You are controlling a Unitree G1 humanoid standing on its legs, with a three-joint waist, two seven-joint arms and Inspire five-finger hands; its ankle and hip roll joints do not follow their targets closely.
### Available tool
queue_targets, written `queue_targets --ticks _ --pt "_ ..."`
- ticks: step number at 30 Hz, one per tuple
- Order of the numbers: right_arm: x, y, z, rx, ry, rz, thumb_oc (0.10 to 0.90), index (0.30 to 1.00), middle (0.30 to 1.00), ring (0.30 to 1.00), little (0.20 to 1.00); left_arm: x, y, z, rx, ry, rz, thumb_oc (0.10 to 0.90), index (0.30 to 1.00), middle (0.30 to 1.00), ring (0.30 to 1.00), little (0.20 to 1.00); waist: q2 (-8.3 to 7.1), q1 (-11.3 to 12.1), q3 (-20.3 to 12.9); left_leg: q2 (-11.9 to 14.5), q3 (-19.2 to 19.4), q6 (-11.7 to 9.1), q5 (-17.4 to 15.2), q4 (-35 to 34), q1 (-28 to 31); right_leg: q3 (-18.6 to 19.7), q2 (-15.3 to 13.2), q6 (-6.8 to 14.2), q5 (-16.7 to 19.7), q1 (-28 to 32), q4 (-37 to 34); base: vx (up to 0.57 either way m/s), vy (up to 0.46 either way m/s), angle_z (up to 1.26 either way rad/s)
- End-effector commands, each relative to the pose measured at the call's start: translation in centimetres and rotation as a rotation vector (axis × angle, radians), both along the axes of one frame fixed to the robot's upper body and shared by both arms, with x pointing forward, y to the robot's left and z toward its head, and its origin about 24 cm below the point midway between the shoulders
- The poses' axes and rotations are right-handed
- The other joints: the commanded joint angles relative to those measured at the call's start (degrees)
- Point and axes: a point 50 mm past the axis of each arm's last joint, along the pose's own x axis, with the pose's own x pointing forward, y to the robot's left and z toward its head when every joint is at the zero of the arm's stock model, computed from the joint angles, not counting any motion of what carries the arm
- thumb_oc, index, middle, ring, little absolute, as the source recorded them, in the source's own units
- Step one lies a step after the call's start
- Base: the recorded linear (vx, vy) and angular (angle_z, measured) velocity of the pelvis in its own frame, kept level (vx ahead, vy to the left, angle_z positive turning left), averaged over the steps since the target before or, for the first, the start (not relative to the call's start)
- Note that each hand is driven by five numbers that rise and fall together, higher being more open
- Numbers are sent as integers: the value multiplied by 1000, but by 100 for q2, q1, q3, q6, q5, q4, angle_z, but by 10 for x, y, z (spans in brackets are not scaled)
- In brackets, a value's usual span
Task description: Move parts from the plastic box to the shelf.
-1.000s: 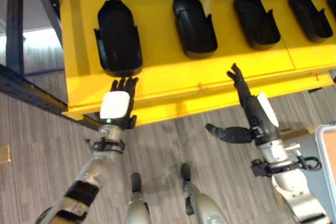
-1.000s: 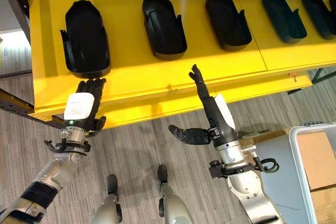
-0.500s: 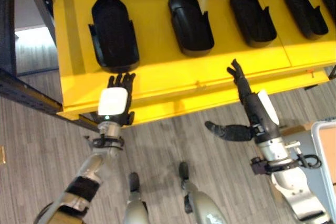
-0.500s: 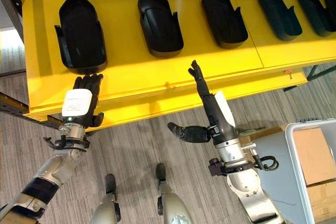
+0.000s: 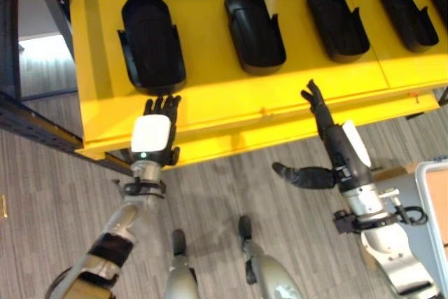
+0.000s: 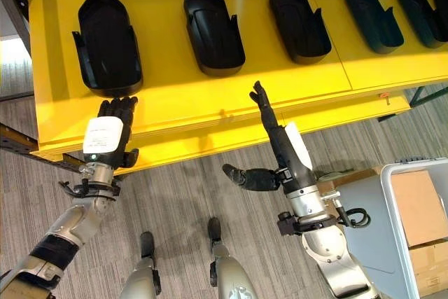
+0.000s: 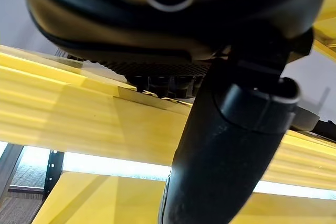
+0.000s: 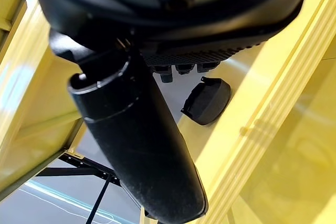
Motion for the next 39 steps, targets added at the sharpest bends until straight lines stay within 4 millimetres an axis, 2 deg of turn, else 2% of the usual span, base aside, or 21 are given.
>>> queue_targets --ticks 1,16,39 --pt "-8 3 45 63 -261 63 900 1000 1000 1000 1000 19 -9 35 -17 -160 -21 900 1000 1000 1000 1000 73 -128 -266 -139 16 368 -407 779 -336 -34 -122 149 -1157 -226 1322 0 0 0" --pt "-9 2 44 54 -261 57 900 1000 1000 1000 1000 20 -8 32 -25 -153 -10 900 1000 1000 1000 1000 95 -161 -309 -167 62 386 -453 845 -381 26 -142 171 -1126 -250 1279 3 3 -1" --pt "-7 5 45 50 -262 78 900 1000 1000 1000 1000 21 4 38 -35 -172 34 900 1000 1000 1000 1000 29 -162 -289 -202 106 433 -518 989 -525 121 -168 198 -1015 -304 1198 0 0 0"
